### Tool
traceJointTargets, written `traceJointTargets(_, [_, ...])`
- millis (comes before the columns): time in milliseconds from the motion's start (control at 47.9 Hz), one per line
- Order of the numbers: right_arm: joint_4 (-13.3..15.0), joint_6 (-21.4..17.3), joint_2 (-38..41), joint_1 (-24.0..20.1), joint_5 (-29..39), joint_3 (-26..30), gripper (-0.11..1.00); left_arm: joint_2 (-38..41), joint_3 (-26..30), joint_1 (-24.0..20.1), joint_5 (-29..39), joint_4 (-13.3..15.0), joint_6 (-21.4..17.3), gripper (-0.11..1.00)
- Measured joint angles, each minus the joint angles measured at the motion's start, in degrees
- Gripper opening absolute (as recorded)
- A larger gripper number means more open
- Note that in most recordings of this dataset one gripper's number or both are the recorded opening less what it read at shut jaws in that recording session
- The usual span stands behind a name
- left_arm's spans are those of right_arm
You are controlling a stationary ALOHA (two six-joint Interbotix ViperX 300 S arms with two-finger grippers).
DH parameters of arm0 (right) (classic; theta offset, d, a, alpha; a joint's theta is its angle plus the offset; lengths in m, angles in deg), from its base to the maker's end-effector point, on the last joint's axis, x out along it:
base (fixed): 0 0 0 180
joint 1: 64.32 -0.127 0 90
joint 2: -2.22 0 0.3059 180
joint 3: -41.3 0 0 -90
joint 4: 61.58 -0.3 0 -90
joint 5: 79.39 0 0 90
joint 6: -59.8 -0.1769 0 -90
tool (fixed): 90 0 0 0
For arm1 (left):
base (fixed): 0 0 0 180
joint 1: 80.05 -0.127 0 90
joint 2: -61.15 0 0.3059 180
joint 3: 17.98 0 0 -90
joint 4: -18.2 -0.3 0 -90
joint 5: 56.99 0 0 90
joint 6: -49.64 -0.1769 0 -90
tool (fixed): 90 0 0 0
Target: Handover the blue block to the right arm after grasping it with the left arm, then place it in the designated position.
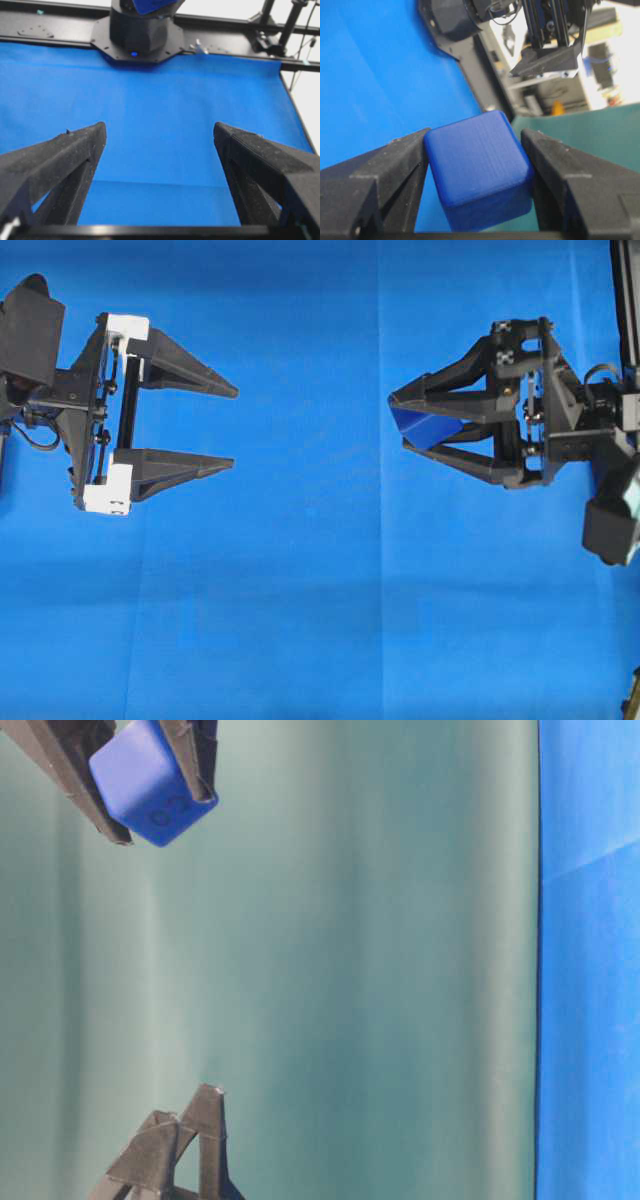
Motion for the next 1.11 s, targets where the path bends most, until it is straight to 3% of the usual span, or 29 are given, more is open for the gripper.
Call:
traceJointTargets(167, [-4.4,-7.6,-1.5,0.0,0.2,-0.2,0.44,-0.1,0.0,0.1,0.0,-0.1,-0.1,0.91])
traceJointTargets(355, [-8.3,-21.8,-3.1,0.0,0.4,-0.5,0.44,0.0,0.0,0.1,0.0,-0.1,0.0,0.91])
traceJointTargets(585, [-8.9,-38.1,-3.5,0.0,3.5,-0.7,0.44,0.0,0.0,0.1,0.0,-0.1,-0.1,0.91])
traceJointTargets(731, [-9.0,-44.8,-3.5,0.0,6.0,-0.7,0.43,0.0,0.0,0.1,0.0,0.0,0.0,0.91])
traceJointTargets(856, [-9.0,-47.3,-3.5,0.0,6.9,-0.7,0.43,0.0,0.0,0.1,0.0,-0.1,-0.1,0.91])
traceJointTargets(1107, [-9.0,-47.4,-3.6,0.0,7.4,-0.7,0.43,0.0,0.0,0.2,-0.1,-0.1,-0.1,0.91])
